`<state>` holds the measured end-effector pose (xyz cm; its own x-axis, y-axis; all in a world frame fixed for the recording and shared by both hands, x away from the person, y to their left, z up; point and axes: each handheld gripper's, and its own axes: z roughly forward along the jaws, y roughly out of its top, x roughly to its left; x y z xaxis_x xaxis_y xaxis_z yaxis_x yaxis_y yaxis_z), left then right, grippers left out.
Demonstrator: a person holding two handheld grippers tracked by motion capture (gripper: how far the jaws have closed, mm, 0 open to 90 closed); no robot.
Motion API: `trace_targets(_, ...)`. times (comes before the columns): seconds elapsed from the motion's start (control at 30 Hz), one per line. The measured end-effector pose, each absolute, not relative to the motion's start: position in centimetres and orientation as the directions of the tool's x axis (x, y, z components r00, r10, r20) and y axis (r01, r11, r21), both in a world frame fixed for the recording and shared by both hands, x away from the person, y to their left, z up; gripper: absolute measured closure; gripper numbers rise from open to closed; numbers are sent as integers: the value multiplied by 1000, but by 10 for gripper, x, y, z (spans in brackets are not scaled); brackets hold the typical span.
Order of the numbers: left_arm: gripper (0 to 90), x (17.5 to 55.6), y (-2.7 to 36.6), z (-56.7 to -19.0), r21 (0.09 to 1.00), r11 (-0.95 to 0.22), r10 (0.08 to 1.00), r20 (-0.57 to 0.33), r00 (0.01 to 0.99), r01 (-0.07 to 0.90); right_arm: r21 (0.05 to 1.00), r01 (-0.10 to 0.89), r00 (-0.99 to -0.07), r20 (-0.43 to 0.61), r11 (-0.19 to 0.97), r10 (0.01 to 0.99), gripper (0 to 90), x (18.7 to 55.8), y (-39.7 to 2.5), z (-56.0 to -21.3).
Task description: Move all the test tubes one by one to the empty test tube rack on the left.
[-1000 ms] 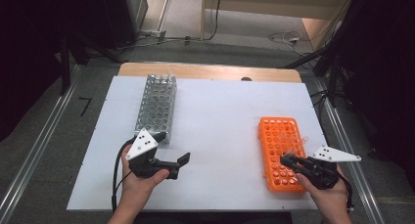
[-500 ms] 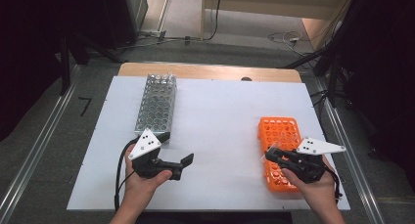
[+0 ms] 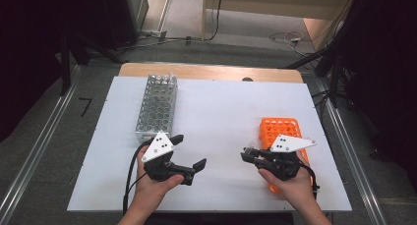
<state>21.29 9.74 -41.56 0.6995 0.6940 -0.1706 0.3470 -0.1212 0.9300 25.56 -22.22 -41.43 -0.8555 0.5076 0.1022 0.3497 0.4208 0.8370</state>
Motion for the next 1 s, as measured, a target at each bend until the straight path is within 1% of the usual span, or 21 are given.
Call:
trace_targets(0.33, 31, 212, 81, -414, 933, -120, 653, -182, 735, 338, 836, 335, -885, 121, 434, 449, 744, 248, -204, -425)
trace_targets(0.63, 65, 212, 70, -419, 927, -130, 623, -201, 756, 353, 819, 333, -905, 139, 467, 402, 744, 245, -186, -439)
trace_targets(0.8, 131, 211, 66, -422, 926, -129, 622, -202, 756, 353, 818, 314, -920, 136, 481, 369, 745, 244, -174, -442)
trace_targets(0.93, 212, 211, 61, -423, 926, -142, 623, -192, 759, 351, 817, 301, -925, 125, 491, 359, 745, 244, -170, -444)
trace_targets(1.0, 270, 210, 60, -423, 925, -159, 625, -177, 760, 346, 818, 303, -926, 129, 490, 356, 745, 244, -169, -444)
